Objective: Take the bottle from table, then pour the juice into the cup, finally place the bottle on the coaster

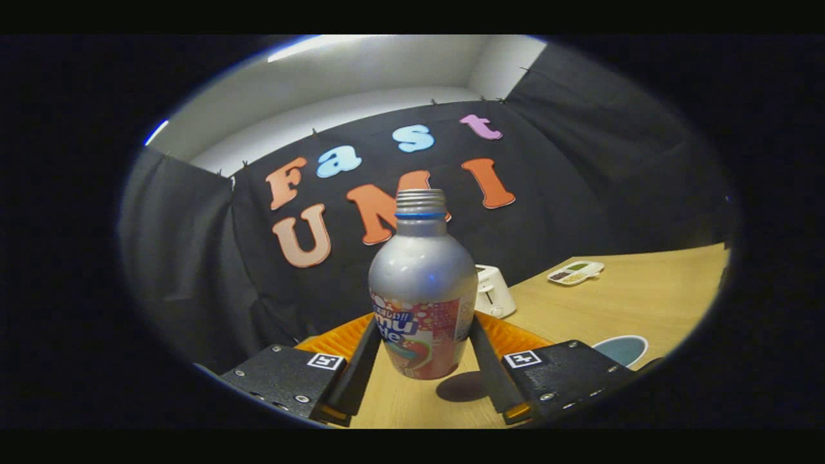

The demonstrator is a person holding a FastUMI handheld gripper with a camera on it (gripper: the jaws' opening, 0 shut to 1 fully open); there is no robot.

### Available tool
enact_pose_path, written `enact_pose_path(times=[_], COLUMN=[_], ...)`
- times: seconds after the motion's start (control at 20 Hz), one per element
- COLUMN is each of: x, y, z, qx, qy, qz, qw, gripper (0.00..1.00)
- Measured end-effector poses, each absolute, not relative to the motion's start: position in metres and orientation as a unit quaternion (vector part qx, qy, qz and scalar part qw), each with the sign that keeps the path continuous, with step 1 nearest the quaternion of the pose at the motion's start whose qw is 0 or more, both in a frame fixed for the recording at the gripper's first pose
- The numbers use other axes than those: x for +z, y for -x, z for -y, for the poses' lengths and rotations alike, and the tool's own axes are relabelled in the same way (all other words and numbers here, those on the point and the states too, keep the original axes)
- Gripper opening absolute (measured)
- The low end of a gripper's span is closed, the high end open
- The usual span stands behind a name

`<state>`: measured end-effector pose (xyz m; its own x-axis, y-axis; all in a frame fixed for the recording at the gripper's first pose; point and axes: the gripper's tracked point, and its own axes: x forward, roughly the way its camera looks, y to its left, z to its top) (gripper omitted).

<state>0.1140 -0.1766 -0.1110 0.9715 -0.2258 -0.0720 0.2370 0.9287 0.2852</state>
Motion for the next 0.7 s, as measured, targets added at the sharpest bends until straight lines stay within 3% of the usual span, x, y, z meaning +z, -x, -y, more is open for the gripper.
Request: enact_pose_path(times=[0.3, 0.7], x=[-0.157, -0.194], y=[-0.129, -0.15], z=[0.17, 0.167], qx=[-0.124, -0.115], qy=[-0.021, 0.008], qz=[-0.102, -0.16], qw=[0.987, 0.98], gripper=[0.76, 0.76])
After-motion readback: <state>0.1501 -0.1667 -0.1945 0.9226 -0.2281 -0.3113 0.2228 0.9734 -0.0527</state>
